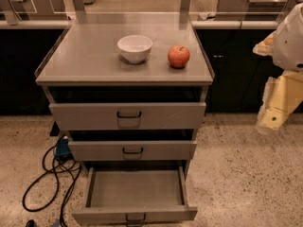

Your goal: Place apple into bottom drawer

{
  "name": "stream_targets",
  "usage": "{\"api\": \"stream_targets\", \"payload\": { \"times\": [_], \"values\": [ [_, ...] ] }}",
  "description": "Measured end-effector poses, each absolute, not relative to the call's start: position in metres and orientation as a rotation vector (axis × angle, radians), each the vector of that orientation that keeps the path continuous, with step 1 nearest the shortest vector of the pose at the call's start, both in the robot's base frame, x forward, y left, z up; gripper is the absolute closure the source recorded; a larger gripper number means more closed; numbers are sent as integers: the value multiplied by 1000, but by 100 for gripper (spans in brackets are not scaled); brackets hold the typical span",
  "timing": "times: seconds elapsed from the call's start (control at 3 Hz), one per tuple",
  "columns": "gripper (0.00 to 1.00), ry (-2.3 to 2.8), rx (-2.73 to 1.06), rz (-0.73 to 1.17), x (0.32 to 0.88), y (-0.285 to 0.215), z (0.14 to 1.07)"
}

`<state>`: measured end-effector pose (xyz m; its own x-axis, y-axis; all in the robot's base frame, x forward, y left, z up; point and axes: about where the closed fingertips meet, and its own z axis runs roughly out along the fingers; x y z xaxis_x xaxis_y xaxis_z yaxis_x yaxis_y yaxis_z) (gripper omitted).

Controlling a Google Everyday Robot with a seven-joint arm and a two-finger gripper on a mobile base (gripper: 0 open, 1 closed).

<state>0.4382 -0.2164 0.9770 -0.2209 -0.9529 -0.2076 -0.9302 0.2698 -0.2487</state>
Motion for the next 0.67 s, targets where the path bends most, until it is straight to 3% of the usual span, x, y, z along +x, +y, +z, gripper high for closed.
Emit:
{"api": "stream_targets", "payload": {
  "times": [0.67],
  "values": [
    [0, 2210, -1708, -73, 449, -221, 976]
  ]
}}
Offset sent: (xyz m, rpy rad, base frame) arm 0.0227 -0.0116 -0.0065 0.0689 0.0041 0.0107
